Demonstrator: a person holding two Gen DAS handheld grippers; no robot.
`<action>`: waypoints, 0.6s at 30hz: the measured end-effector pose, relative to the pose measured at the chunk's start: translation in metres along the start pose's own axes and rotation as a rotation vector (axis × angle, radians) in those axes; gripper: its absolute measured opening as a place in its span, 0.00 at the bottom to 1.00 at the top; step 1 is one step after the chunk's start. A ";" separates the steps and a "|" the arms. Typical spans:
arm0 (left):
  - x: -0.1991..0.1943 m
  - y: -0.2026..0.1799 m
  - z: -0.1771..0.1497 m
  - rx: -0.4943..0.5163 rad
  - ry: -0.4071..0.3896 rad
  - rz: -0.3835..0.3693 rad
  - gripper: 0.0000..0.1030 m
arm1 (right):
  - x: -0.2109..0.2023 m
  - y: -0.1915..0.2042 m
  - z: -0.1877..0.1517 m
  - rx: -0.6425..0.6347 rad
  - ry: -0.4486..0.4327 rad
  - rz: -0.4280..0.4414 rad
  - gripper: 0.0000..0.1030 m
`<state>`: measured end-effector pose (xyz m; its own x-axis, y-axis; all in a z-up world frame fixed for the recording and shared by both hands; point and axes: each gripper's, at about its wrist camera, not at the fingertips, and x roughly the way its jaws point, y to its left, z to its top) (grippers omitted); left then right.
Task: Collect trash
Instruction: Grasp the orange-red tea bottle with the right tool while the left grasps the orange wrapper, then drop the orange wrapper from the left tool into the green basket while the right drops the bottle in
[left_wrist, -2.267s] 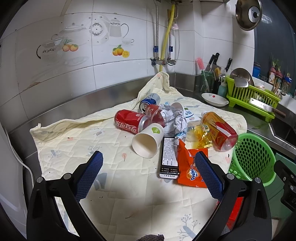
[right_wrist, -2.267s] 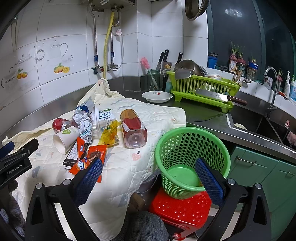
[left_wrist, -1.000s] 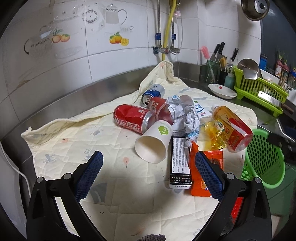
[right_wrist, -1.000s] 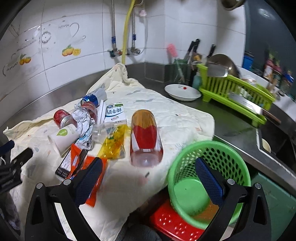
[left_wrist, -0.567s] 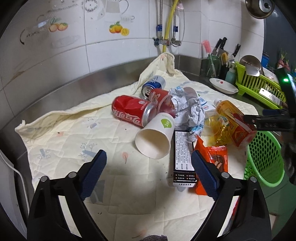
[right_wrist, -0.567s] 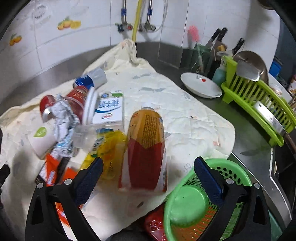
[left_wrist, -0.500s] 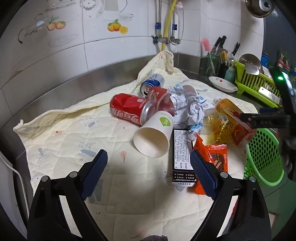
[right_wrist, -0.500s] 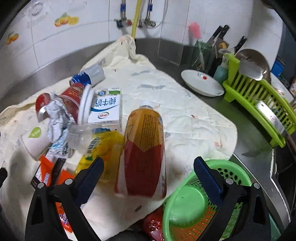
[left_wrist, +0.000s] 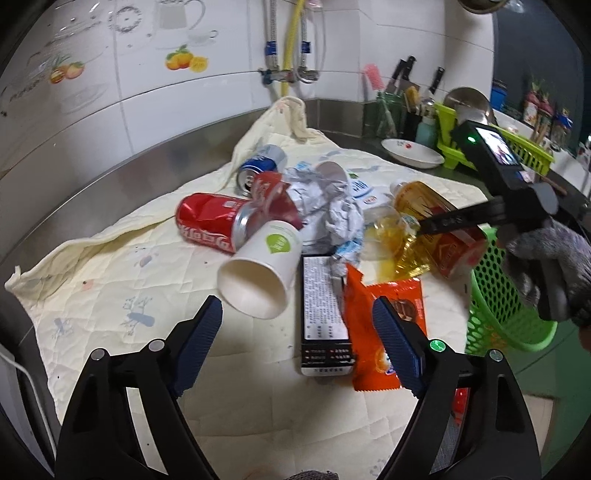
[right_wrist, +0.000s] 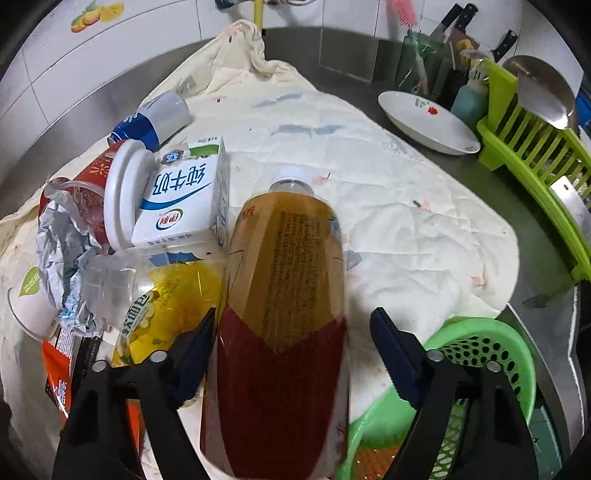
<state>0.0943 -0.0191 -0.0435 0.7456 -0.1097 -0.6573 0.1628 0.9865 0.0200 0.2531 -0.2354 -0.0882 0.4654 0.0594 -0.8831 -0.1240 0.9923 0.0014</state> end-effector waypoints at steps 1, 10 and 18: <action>0.001 -0.002 -0.001 0.005 0.006 -0.008 0.80 | 0.003 0.000 0.000 -0.001 0.007 0.006 0.70; 0.020 -0.027 -0.012 0.031 0.091 -0.117 0.68 | -0.003 -0.005 -0.004 0.034 -0.012 0.058 0.61; 0.058 -0.038 -0.009 0.025 0.187 -0.153 0.58 | -0.024 -0.023 -0.015 0.081 -0.063 0.088 0.61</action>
<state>0.1254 -0.0618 -0.0890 0.5788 -0.2313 -0.7820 0.2827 0.9564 -0.0736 0.2313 -0.2616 -0.0738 0.5104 0.1509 -0.8466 -0.0972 0.9883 0.1176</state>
